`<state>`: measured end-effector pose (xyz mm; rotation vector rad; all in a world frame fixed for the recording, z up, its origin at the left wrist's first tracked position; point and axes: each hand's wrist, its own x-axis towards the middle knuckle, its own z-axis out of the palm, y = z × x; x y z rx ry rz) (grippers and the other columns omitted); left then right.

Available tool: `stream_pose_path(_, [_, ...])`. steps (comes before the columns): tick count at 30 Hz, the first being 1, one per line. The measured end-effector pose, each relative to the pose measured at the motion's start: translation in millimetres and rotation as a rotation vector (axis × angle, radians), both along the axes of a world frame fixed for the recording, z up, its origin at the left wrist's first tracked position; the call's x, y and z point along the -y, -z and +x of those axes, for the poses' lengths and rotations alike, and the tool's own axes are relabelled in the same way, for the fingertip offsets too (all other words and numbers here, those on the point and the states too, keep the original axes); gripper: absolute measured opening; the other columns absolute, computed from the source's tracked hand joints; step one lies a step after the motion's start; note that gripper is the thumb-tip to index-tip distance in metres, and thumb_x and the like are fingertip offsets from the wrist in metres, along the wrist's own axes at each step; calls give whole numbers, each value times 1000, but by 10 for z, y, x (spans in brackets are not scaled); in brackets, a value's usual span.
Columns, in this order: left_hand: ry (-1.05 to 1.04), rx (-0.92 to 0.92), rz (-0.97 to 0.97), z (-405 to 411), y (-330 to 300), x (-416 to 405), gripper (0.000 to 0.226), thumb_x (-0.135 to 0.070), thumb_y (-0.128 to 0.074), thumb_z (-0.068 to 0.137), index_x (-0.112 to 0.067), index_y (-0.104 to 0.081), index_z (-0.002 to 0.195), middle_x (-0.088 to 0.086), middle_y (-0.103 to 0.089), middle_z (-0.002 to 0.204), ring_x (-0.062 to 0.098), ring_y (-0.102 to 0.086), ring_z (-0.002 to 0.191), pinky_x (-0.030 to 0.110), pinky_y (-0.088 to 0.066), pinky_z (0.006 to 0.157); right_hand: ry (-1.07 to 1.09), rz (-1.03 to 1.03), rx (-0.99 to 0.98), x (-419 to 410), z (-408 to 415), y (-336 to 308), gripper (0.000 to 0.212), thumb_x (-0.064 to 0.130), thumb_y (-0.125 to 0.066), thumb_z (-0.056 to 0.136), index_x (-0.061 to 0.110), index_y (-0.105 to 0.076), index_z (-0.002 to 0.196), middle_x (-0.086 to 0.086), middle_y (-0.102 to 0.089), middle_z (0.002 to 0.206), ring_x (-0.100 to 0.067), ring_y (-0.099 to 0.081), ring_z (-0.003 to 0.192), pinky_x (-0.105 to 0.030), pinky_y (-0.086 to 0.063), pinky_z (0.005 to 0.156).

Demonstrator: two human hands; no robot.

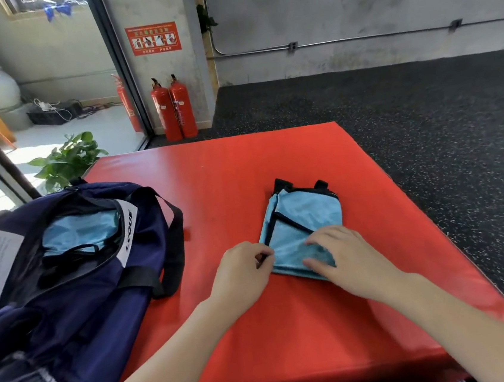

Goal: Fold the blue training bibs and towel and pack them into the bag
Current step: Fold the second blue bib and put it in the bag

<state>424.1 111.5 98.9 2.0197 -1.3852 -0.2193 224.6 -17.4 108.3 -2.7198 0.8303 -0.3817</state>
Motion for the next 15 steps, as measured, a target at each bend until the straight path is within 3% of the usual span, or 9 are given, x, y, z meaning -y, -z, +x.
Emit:
stream_pose_path(4, [-29,11,-41,42,-34,13,14,-25,-66,91,-31,-76,98,-17,-59,81,-1,-57,75,11,-41,70,-83,-30,-33,-71,34,52,45,65,-51,93,35,-58,126,21,-52,132,-3,-40,130,-20,-26,103])
stream_pose_path(8, [7,77,29,145,76,-29,12,-25,-66,92,-30,-76,96,-14,-55,88,10,-54,89,32,-49,82,-141,-31,-65,-50,40,80,38,62,-56,93,35,-64,119,19,-57,125,-6,-46,124,-26,-34,104])
stream_pose_path(12, [96,121,-6,222,90,-11,13,-19,-69,93,-24,-79,99,-15,-58,102,6,-45,104,25,-43,88,-158,-28,-10,-34,53,90,25,46,-65,94,27,-74,108,13,-66,118,-11,-57,114,-28,-43,99])
stream_pose_path(15, [231,167,-31,265,98,8,17,-13,-68,94,-21,-79,105,-14,-69,110,4,-50,112,28,-48,97,-169,6,12,-55,81,103,19,35,-67,95,21,-77,103,10,-69,115,-10,-60,111,-28,-45,98])
